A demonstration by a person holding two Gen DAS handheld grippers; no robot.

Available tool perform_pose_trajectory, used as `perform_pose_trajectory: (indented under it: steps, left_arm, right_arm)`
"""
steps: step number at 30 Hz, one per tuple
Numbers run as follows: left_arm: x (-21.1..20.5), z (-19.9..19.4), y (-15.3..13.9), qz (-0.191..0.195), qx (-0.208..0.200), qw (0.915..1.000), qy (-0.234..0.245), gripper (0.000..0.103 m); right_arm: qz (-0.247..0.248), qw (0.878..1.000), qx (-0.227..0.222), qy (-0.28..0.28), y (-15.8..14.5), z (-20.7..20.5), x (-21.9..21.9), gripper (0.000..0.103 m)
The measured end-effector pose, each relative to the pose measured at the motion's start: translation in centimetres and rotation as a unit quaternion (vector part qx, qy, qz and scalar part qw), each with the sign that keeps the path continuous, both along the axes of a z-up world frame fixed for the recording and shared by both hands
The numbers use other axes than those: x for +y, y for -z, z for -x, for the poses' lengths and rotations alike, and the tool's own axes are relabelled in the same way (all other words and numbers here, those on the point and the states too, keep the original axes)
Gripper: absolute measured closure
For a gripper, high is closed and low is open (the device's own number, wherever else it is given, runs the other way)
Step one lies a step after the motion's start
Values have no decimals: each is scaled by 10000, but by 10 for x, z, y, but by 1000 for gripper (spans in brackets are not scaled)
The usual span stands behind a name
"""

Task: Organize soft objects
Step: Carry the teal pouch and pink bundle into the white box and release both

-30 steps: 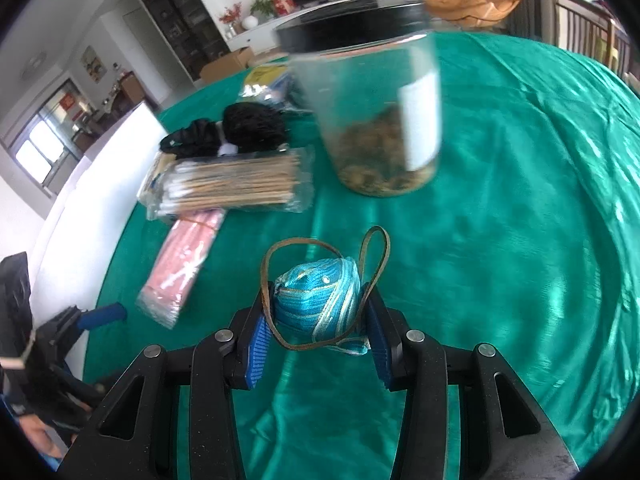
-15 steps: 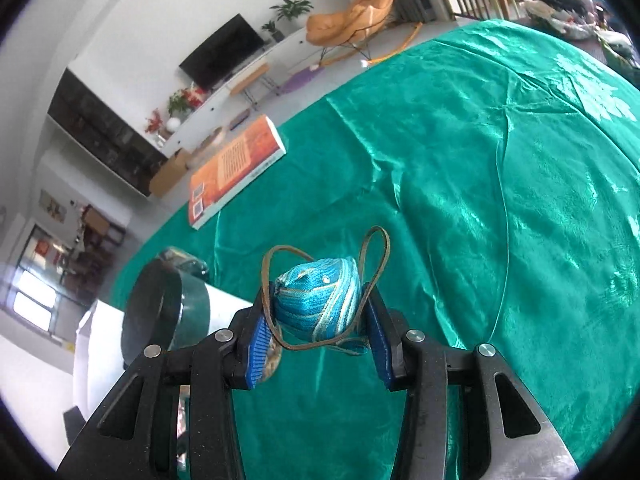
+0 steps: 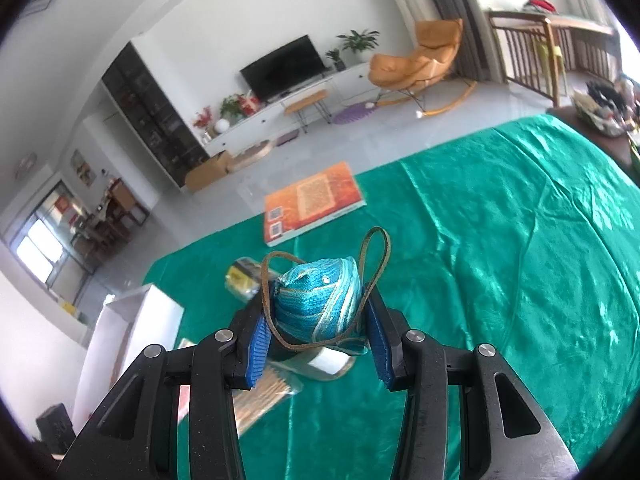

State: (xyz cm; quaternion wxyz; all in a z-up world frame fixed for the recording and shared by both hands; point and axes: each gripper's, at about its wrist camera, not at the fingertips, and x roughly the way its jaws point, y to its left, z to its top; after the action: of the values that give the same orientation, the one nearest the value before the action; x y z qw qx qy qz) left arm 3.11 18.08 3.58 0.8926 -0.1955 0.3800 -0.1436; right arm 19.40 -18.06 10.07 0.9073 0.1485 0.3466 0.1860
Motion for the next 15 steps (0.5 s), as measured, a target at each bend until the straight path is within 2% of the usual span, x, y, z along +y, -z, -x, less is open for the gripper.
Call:
perform_pose_trajectory:
  steps: [2,4,7,9,10,11,12,13,14,15]
  left_arm:
    - [22,14,-21,127,-212,9996,-166,71]
    - [48,32,-43,28,-436,9983,-380,71]
    - [86,63,-68,-493,-638,9927,-895,71]
    - [114,82,-73,-858,-534,9855,-1363,67]
    - [128,89,-72,-1067,-409,9800,-1627,59]
    - [139,95,-69,-1242,-286,9744,-1852,40]
    - [152,100,-63,-1383,-161,9681,-2084,27]
    - [162,107,-59,-1463,-87,9620,-2303,10]
    - [170,113,-55,-1489,-93,9573,-2475,8]
    - [175,116,-52,-1500,-91,9542,-2588,8]
  right_arm:
    - [-16,9991,-109,-401,-14,14,37,58]
    - [-122,9959,-119,-887,-25,30,81,58]
    - [-371,9839,-13,-1747,-32,59,154,58]
    - [-502,9712,81,-2326,-31,80,204,57]
    - [-588,9642,161,-2582,-28,89,225,57]
    - [-686,9566,274,-2818,-25,98,247,55]
    - [-763,9498,416,-3005,-20,105,266,49]
    - [-877,9407,597,-3221,-13,110,283,32]
    - [-1000,9296,802,-3455,-6,115,298,24]
    - [-1020,9218,980,-3610,1,119,308,23]
